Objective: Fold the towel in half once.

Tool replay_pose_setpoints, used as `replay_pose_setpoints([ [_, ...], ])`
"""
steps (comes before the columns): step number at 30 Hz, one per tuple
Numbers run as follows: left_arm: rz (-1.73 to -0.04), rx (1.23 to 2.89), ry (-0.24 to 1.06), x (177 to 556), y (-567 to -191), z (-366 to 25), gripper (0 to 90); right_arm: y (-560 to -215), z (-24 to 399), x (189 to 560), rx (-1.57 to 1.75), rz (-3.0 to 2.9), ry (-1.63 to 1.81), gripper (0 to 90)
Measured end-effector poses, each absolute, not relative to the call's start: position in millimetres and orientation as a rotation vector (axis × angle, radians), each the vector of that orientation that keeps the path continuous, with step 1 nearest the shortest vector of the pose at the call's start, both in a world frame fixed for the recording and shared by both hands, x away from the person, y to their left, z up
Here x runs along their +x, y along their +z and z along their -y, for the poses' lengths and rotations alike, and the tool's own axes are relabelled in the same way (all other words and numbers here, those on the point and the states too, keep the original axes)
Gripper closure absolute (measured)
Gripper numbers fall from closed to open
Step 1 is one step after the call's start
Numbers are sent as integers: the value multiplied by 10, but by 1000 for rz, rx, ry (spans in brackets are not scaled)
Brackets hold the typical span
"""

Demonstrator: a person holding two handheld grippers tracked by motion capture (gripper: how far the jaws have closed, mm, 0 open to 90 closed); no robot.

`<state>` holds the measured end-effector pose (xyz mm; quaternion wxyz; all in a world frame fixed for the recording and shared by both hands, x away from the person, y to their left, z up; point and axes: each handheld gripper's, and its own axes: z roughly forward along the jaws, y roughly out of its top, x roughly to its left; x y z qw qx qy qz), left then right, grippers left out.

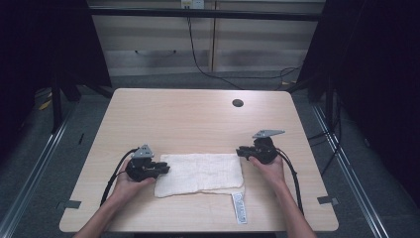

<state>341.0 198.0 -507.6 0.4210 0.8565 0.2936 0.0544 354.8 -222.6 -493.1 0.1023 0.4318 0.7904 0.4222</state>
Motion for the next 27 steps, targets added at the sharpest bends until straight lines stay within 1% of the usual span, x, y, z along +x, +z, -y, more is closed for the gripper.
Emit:
replay_pose_setpoints([
  [4, -735, 2143, 137, 3409, -5078, -1980, 750, -4975, 2187, 3625, 1280, -2371, 1236, 703],
  [7, -734, 2139, 132, 3413, -5081, -1983, 749, -5016, 2154, 3655, 1289, -2387, 1223, 694],
  [13, -733, 2136, 127, 3417, -5083, -1988, 749, -5071, 2118, 3661, 1279, -2430, 1194, 697],
  [15, -735, 2134, 123, 3418, -5084, -1989, 749, -5070, 2120, 3660, 1279, -2436, 1197, 724],
  [19, -736, 2134, 121, 3417, -5085, -1991, 748, -5070, 2119, 3654, 1276, -2470, 1205, 832],
  [21, -736, 2131, 115, 3420, -5086, -1994, 748, -5076, 2133, 3667, 1264, -2476, 1223, 864],
  [27, -741, 2149, 119, 3400, -5067, -1997, 737, -5072, 2154, 3665, 1286, -2443, 1258, 874],
])
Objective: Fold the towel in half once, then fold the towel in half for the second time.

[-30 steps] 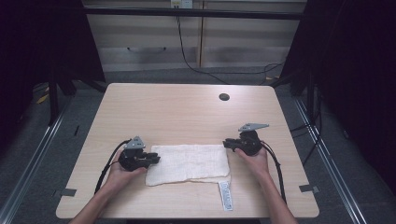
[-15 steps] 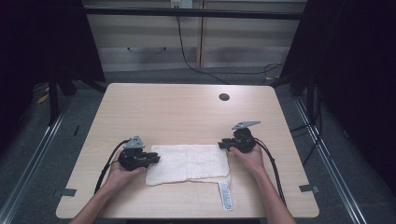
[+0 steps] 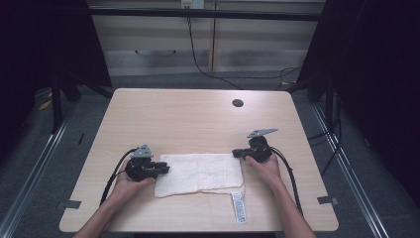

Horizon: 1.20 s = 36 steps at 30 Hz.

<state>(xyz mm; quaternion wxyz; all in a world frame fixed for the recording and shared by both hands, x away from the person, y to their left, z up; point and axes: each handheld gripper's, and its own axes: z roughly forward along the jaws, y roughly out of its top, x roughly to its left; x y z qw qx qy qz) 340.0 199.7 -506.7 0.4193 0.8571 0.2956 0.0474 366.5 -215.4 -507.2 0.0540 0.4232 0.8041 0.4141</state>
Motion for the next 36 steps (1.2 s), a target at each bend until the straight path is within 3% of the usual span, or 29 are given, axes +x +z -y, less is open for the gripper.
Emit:
replay_pose_setpoints([
  [11, -744, 2102, 130, 3516, -4872, -2140, 670, -5062, 2109, 3623, 1261, -2427, 1280, 873],
  [14, -760, 2106, 193, 3610, -4857, -2127, 631, -5058, 2117, 3624, 1261, -2432, 1265, 873],
  [28, -806, 2166, 168, 3817, -5048, -2021, 526, -5039, 2147, 3622, 1259, -2420, 1283, 874],
  [30, -801, 2170, 171, 3798, -5051, -2007, 548, -5047, 2155, 3623, 1263, -2421, 1293, 875],
  [33, -735, 2198, 157, 3759, -5049, -1986, 732, -5056, 2168, 3624, 1275, -2416, 1302, 875],
  [36, -714, 2201, 152, 3738, -5048, -1978, 834, -5060, 2176, 3636, 1278, -2420, 1307, 875],
])
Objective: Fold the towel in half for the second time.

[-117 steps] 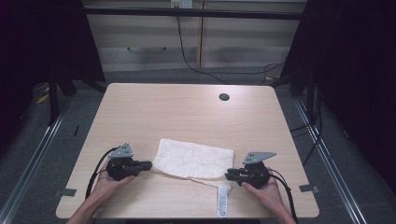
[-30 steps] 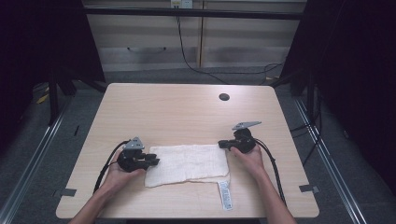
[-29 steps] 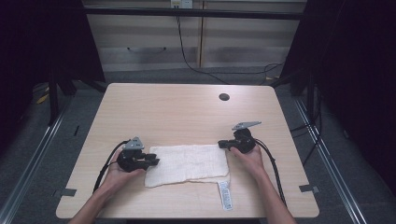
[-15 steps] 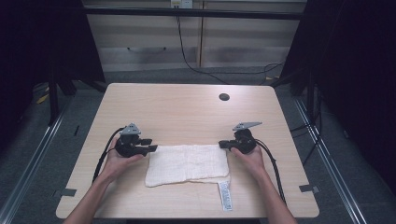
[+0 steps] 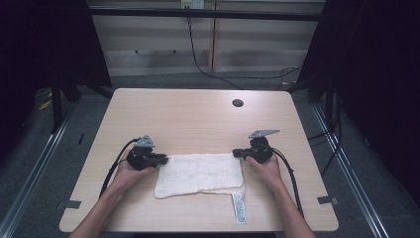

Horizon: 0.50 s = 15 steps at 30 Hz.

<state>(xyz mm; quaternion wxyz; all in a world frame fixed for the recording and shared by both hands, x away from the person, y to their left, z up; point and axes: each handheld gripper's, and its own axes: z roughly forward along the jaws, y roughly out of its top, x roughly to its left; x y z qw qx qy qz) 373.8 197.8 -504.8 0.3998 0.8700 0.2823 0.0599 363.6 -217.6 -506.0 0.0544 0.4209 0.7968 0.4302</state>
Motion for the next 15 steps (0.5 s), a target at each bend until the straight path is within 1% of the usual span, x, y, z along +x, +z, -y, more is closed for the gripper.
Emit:
replay_pose_setpoints([
  [3, -714, 2208, 153, 3728, -5041, -1976, 850, -5060, 2191, 3632, 1276, -2409, 1328, 876],
  [8, -731, 2176, 117, 3701, -5025, -2000, 850, -5043, 2207, 3568, 1267, -2405, 1343, 875],
  [15, -724, 2126, 103, 3673, -4933, -2037, 850, -4938, 2189, 3499, 1222, -2387, 1364, 875],
])
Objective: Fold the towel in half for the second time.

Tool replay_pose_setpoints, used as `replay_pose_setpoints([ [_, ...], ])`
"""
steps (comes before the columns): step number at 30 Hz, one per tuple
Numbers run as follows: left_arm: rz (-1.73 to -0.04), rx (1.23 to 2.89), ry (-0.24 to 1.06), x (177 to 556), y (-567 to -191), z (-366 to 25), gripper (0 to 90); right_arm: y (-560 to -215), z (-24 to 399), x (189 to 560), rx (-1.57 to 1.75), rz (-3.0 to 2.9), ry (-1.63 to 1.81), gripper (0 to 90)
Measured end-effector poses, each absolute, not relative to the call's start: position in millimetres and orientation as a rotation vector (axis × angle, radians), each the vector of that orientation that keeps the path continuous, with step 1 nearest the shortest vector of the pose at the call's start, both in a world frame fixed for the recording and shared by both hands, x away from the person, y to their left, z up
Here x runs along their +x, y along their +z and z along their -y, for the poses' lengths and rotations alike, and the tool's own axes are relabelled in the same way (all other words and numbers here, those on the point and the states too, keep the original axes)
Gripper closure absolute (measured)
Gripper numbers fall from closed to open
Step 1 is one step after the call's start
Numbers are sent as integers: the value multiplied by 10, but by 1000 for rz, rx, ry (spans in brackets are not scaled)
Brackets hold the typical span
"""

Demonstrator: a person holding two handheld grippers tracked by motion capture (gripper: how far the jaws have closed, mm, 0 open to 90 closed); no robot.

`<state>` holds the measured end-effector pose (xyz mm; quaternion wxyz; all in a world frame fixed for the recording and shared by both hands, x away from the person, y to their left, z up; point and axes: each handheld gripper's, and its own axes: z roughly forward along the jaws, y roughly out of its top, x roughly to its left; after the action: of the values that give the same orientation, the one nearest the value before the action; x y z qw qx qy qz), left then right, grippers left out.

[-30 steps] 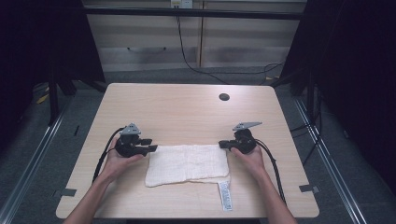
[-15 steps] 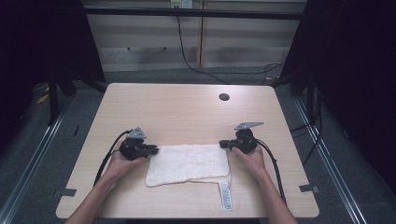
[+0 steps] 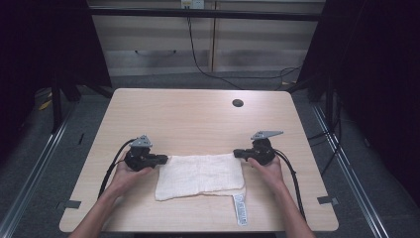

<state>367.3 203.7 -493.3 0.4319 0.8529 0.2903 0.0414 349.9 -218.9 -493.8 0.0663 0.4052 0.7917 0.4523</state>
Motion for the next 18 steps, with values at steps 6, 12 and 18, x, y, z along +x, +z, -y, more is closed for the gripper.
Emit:
replay_pose_setpoints([
  [6, -723, 2094, 103, 3650, -4857, -2065, 852, -4824, 2193, 3438, 1179, -2379, 1382, 875],
  [12, -739, 2039, 124, 3738, -4740, -2043, 852, -4740, 2219, 3459, 1172, -2372, 1365, 876],
  [18, -731, 2007, 128, 3731, -4667, -2046, 852, -4635, 2198, 3544, 1159, -2352, 1372, 875],
])
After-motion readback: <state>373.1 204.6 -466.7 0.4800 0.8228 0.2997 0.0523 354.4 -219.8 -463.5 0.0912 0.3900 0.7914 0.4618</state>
